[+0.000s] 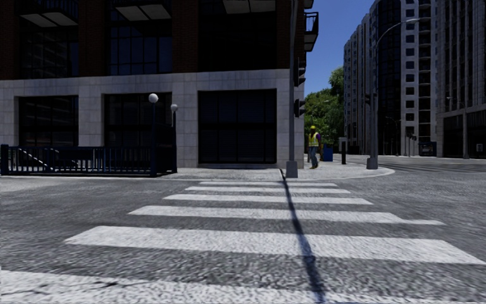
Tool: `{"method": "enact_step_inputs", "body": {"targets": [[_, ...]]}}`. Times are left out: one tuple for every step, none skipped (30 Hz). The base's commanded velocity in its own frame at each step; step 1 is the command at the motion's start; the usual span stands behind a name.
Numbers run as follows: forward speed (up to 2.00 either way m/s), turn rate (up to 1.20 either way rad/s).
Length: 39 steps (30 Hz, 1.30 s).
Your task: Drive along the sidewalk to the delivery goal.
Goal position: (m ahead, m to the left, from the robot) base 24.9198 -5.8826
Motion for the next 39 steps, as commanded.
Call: {"method": "enact_step_inputs", "body": {"targets": [[2.0,0.0],[2.0,0.0],[2.0,0.0],[2.0,0.0],[2.0,0.02],[2.0,0.02],[2.0,0.12],[2.0,0.16],[2.0,0.18],[2.0,0.23],[2.0,0.23],[2.0,0.25],[2.0,0.1],[2.0,0.0],[2.0,0.0],[2.0,0.0],[2.0,0.0],[2.0,0.0],[2.0,0.0],[2.0,0.0],[2.0,0.0],[2.0,0.0],[1.98,-0.16],[1.9,-0.26],[1.84,-0.32],[1.84,-0.32],[1.8,-0.34],[1.77,-0.4],[1.67,-0.44],[1.6,-0.46],[1.51,-0.51],[1.51,-0.51],[1.48,-0.56],[1.47,-0.65],[1.47,-0.7],[1.47,-0.7],[1.47,-0.7],[1.47,-0.66],[1.48,-0.62]]}}
